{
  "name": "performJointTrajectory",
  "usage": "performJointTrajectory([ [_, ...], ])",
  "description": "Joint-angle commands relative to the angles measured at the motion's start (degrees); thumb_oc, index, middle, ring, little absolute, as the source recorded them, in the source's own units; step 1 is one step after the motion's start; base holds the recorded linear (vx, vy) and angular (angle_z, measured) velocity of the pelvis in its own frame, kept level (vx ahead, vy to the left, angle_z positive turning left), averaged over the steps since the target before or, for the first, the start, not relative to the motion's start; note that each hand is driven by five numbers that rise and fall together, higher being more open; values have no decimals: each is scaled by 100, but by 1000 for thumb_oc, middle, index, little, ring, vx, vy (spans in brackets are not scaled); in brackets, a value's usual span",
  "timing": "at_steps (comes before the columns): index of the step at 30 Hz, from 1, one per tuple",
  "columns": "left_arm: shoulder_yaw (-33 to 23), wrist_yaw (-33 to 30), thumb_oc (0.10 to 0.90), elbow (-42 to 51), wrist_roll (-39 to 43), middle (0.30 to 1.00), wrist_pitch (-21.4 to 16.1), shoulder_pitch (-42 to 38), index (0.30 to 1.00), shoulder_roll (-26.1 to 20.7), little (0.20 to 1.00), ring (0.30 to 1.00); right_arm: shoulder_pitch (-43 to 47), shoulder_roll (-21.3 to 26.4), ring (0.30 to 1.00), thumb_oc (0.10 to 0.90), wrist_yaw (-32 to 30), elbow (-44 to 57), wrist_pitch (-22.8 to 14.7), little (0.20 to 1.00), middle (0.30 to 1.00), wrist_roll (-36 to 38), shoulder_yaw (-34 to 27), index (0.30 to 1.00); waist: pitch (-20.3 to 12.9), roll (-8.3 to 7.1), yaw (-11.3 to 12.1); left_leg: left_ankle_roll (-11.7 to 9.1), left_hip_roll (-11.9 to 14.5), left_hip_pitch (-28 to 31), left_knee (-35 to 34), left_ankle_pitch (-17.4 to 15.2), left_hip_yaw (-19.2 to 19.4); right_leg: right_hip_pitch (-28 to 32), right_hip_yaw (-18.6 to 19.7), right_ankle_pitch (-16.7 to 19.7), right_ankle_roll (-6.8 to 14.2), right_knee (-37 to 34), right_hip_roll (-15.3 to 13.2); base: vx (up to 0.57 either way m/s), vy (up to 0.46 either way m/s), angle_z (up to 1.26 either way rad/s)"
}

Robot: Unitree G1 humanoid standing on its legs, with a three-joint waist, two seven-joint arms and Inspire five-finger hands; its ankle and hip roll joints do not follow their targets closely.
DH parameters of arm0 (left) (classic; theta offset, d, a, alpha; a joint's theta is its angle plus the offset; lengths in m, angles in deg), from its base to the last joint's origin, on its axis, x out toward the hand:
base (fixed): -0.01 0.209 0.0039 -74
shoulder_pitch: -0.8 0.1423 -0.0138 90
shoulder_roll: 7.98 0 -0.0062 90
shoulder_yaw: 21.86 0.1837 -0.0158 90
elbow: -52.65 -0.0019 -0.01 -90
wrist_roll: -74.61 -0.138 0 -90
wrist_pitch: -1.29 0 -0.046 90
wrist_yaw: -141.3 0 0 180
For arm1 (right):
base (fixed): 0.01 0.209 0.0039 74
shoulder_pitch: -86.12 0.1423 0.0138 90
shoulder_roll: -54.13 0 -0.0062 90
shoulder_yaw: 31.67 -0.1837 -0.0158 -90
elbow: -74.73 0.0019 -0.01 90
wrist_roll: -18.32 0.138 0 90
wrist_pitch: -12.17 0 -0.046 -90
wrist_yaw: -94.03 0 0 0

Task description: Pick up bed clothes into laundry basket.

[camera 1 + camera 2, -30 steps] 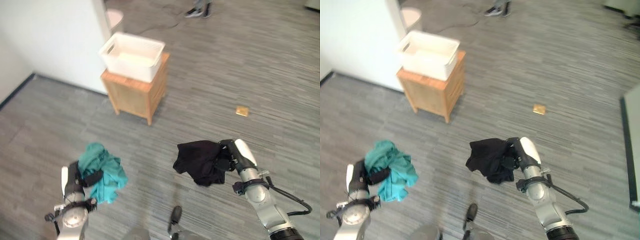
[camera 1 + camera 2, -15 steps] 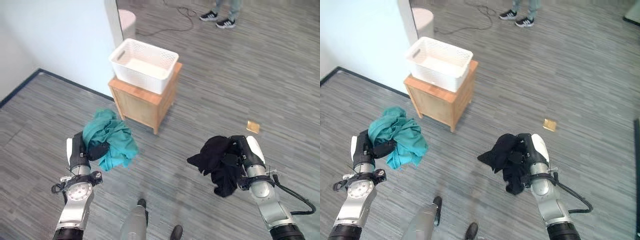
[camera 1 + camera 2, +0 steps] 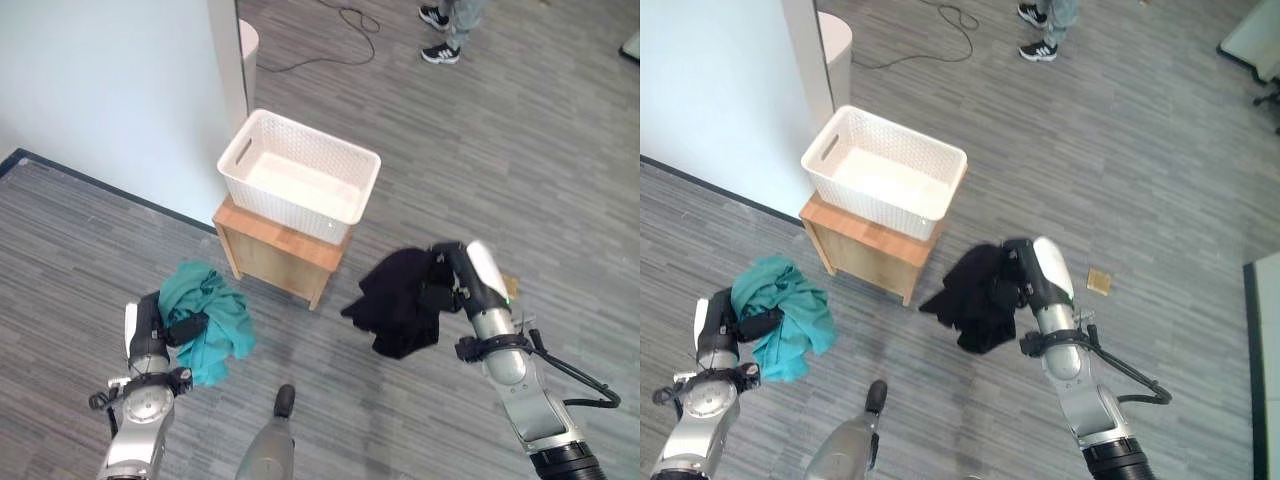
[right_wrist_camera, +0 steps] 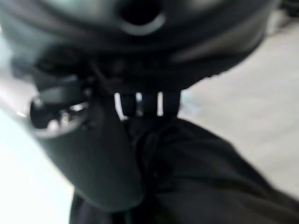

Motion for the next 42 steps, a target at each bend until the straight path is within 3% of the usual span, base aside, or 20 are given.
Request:
performJointTrajectory([
  [1, 135, -39, 400, 714, -279, 300, -601, 198, 300, -373, 300, 300, 962, 487, 300, 400, -643, 155, -694, 300, 300, -195, -404, 300, -760, 133, -57, -646, 455, 402, -650, -31, -333, -203, -474, 62, -68, -465, 278, 309, 6, 77],
  [2, 144, -81, 400, 665, -238, 300, -593, 171, 300, -343, 300, 300, 1183, 613, 300, 400, -819, 548, -669, 300, 300, -324, -585, 300, -663, 132, -222, -712, 445, 621, -650, -122, -491, -532, -553, -250, -135, -1030, 447, 353, -83, 74],
  [3, 116, -85, 400, 628, -205, 300, -605, 183, 300, -317, 300, 300, 1247, 650, 300, 400, -885, 712, -651, 300, 300, -348, -692, 300, -645, 64, -266, -765, 415, 723, -644, -241, -558, -561, -518, -341, -98, -1510, 452, 353, -79, 59],
  [4, 116, -84, 400, 627, -203, 300, -607, 175, 300, -321, 300, 300, 1243, 647, 300, 400, -880, 726, -642, 300, 300, -349, -702, 300, -637, 75, -277, -766, 424, 714, -653, -205, -577, -533, -542, -286, -104, -1576, 465, 235, -118, 70],
  [5, 119, -74, 400, 576, -185, 300, -614, 162, 300, -309, 300, 300, 1268, 706, 300, 400, -969, 854, -653, 300, 300, -381, -815, 300, -634, 9, -332, -820, 399, 771, -658, -278, -645, -511, -483, -259, -73, -2228, 443, 389, -207, 86],
  [6, 149, -65, 400, 470, -193, 300, -624, 118, 300, -316, 300, 300, 1326, 823, 300, 400, -1151, 1078, -619, 300, 300, -429, -1115, 300, -644, -83, -458, -886, 402, 936, -665, -502, -946, -557, -137, -83, -8, -3402, 471, 511, -255, 83],
  [9, 165, -92, 400, 331, -204, 300, -651, 64, 300, -384, 300, 300, 1640, 1219, 300, 400, -1257, 1037, -596, 300, 300, -458, -1136, 300, -645, -137, -477, -884, 444, 1107, -665, -657, -1166, -541, 119, 157, 77, -3812, 438, 270, -143, 112],
  [10, 150, -90, 400, 269, -172, 300, -665, 111, 300, -437, 300, 300, 1797, 1435, 300, 400, -1288, 889, -529, 300, 300, -445, -1110, 300, -678, -243, -395, -885, 426, 1118, -665, -730, -1163, -392, 45, 181, 68, -4032, 367, 117, -160, 114],
  [11, 13, -103, 400, 118, -66, 300, -662, 307, 300, -396, 300, 300, 2158, 1774, 300, 400, -1299, 451, -349, 300, 300, -418, -891, 300, -710, -471, -222, -942, 433, 1261, -665, -807, -1035, -189, -157, 368, 86, -4183, 247, 163, -252, 59],
  [12, -24, -130, 400, 13, 33, 300, -670, 371, 300, -370, 300, 300, 2339, 1965, 300, 400, -1276, 137, -250, 300, 300, -337, -763, 300, -800, -549, -177, -999, 502, 1304, -665, -847, -990, -105, -165, 410, 102, -4208, 249, 157, -217, 37],
  [13, -38, -130, 400, 7, 42, 300, -678, 376, 300, -353, 300, 300, 2421, 1988, 300, 400, -1300, 63, -266, 300, 300, -318, -690, 300, -802, -527, -185, -1002, 512, 1312, -665, -859, -976, -105, -155, 406, 102, -4209, 260, 165, -221, 18],
  [14, -160, -100, 400, -120, 251, 300, -699, 612, 300, -280, 300, 300, 2836, 2344, 300, 400, -1264, -548, -119, 300, 300, -169, -311, 300, -892, -577, -135, -1085, 671, 1372, -665, -930, -913, 10, -170, 412, 53, -4239, 289, 156, -166, 22],
  [18, -340, -95, 400, -500, 523, 300, -657, 759, 300, -141, 300, 300, 2946, 2367, 300, 400, -1136, -854, -57, 300, 300, 75, -141, 300, -963, -503, -133, -1251, 910, 1323, -665, -886, -897, 170, -326, 228, -23, -4258, 369, 117, -119, -8],
  [20, -272, -102, 400, -666, 589, 300, -667, 617, 300, -75, 300, 300, 2712, 2415, 300, 400, -1118, -819, -108, 300, 300, 88, -273, 300, -922, -464, -165, -1337, 973, 1161, -641, -713, -704, 286, -571, 134, -23, -4258, 252, 48, 16, 56],
  [23, -107, -26, 400, -704, 611, 300, -669, 546, 300, 6, 300, 300, 2660, 2707, 300, 400, -1091, -811, -112, 300, 300, -11, -275, 300, -906, -422, -235, -1355, 977, 865, -609, -520, -176, 417, -800, 44, 11, -4258, 97, -40, 60, 36],
  [27, 11, 16, 400, -789, 565, 300, -610, 543, 300, 103, 300, 300, 2665, 2796, 300, 400, -1118, -722, -102, 300, 300, -7, -357, 300, -1067, -346, -339, -1349, 956, 891, -665, -529, -146, 490, -823, -15, -11, -4258, 120, 34, 42, -14],
  [33, 163, 137, 400, -822, 466, 300, -544, 564, 300, 76, 300, 300, 2682, 2846, 300, 400, -1089, -717, -59, 300, 300, 93, -346, 300, -1110, -354, -375, -1288, 889, 993, -665, -614, -195, 575, -794, -8, -15, -4226, 59, 16, 43, 9],
  [42, 279, 210, 400, -923, 486, 300, -521, 627, 300, 51, 300, 300, 2977, 2650, 300, 400, -905, -1474, 67, 300, 300, 307, 242, 300, -1067, -369, -278, -1245, 815, 1068, -665, -668, -153, 629, -776, 47, 20, -4249, -36, -6, 37, 2],
])
